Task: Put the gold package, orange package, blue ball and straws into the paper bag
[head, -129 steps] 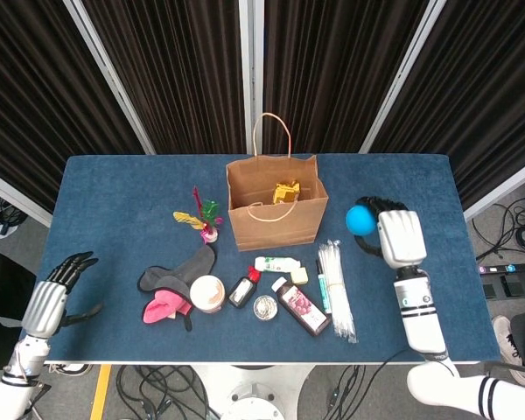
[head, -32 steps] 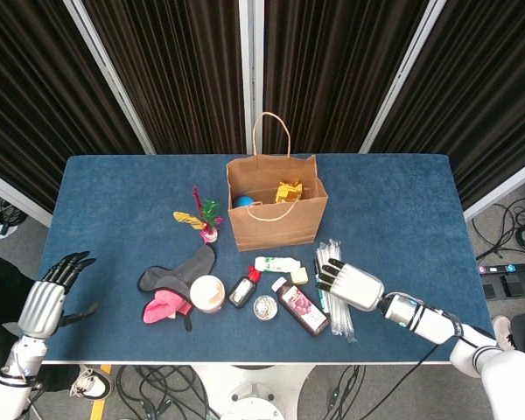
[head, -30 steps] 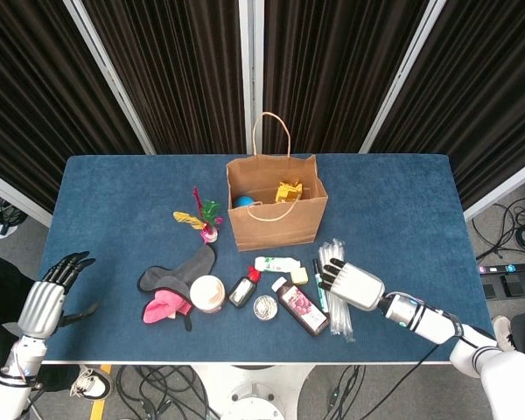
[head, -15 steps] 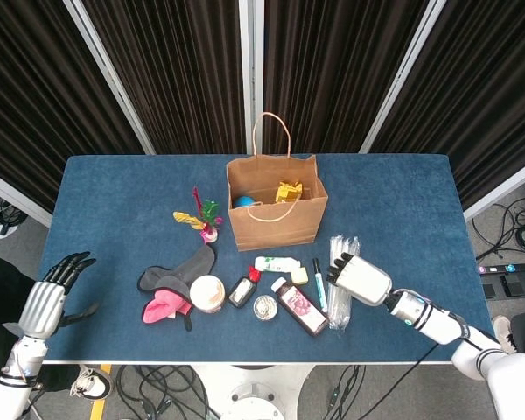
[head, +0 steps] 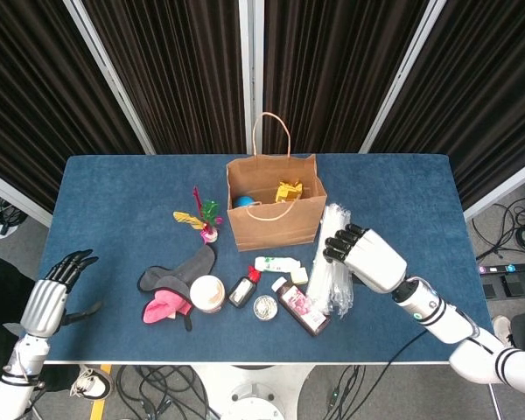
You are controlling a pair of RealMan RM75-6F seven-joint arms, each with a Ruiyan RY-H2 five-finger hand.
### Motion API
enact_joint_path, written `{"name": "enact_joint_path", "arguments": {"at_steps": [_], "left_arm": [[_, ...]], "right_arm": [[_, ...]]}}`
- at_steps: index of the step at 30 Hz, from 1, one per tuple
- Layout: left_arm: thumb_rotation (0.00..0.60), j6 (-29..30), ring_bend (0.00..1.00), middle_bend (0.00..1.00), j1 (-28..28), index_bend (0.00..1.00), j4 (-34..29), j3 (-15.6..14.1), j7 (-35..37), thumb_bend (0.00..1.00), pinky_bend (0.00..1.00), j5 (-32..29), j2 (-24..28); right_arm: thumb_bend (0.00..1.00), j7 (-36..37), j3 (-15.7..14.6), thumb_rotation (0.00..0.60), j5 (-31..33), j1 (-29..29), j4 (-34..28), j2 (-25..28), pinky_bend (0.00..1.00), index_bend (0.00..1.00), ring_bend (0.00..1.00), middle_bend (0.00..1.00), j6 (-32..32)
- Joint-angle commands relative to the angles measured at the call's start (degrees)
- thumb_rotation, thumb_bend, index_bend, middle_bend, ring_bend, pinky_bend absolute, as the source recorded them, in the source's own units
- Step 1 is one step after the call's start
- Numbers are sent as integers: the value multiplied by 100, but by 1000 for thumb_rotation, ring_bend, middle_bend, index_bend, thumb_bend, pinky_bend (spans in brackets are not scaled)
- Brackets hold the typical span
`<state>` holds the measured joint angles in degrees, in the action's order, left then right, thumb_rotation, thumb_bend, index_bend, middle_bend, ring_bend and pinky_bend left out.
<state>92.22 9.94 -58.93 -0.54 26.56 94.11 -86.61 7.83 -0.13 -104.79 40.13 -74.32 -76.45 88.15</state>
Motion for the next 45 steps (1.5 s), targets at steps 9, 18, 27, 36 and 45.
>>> {"name": "enact_joint_path", "arguments": {"at_steps": [9,18,27,36,45], "left_arm": [[600,55,151,232,34,242,-118,34,100,239,238,26,24],[600,114,151,231,21,242,-132,48,134,239,238,25,72],[600,102,151,232,26,241,-97,62,166,239,238,1,75],[600,102,151,232,-13,241,-71,78,211,238,238,-62,100],[600,73,151,232,-8,241,-42,67,231,239,238,-58,83]], "right_arm": [[199,-1768,1747,600,1820,300,-3673,1459,534,720,505,615,-546],[201,-1653,2448,600,4049,785,-3866,372,534,726,503,615,-1221],[214,-886,3246,600,5558,1125,-3685,-584,534,726,500,615,-1370],[222,-673,3507,600,6139,1185,-3173,-985,534,726,499,614,-1356],[222,-637,3458,600,6278,1049,-2855,-1046,528,709,496,598,-1484]]}}
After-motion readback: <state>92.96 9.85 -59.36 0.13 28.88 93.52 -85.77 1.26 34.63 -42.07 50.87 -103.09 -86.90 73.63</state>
